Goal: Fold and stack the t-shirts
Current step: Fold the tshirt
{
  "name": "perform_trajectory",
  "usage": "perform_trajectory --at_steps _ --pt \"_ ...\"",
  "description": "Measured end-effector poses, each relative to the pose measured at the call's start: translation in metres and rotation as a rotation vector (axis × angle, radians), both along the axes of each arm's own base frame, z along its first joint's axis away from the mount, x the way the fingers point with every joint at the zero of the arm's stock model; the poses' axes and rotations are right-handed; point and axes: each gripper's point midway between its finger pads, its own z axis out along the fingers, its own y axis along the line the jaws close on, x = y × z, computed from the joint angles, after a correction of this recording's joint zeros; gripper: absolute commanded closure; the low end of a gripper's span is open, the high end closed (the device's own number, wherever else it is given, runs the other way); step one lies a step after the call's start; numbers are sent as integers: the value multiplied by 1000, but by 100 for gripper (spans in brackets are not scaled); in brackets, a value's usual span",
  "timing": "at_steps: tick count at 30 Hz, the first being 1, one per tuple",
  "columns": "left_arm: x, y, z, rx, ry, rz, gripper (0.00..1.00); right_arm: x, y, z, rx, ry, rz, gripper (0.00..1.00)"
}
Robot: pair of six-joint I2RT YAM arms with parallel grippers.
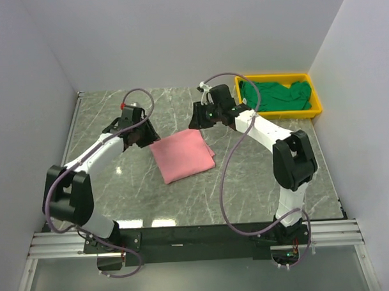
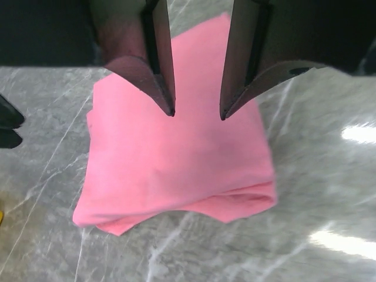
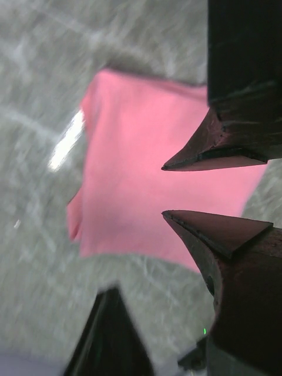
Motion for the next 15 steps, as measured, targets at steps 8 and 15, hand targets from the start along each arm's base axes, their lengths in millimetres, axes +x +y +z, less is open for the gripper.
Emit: perform_trajectory --at_steps 8,15 --pt "31 -10 -82 -72 132 -23 61 38 22 -54 241 151 51 60" --pt "70 6 -94 -148 125 21 59 66 20 -110 325 317 -5 61"
